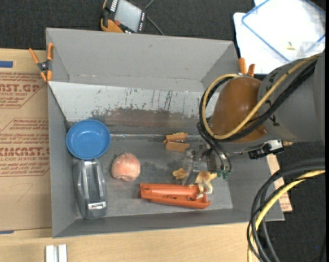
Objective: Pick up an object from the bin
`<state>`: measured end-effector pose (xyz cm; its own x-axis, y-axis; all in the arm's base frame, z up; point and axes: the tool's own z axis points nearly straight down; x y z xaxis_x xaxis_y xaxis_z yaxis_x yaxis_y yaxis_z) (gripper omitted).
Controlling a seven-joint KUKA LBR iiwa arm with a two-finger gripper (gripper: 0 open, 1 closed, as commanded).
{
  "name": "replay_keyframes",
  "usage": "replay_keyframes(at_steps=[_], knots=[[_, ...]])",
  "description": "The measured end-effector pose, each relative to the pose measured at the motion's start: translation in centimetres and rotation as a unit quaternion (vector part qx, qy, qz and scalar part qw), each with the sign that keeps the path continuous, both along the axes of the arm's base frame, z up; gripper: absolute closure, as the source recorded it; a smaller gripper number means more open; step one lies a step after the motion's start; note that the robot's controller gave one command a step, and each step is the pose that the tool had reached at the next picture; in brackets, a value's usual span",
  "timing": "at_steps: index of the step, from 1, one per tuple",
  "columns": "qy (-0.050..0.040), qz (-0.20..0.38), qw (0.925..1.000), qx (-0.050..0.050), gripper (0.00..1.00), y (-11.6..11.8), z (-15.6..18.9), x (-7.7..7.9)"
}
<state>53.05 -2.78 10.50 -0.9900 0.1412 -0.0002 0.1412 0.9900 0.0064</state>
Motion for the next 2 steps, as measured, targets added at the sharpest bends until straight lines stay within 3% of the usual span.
replay_keyframes(at_steps=[1, 2], knots=[[0.0007, 0.022, 0.9998, -0.002, 1.00, -1.3, -0.6, -0.2], [0.0019, 0.011, 0.9999, 0.000, 1.00, 0.1, 9.1, -0.9]])
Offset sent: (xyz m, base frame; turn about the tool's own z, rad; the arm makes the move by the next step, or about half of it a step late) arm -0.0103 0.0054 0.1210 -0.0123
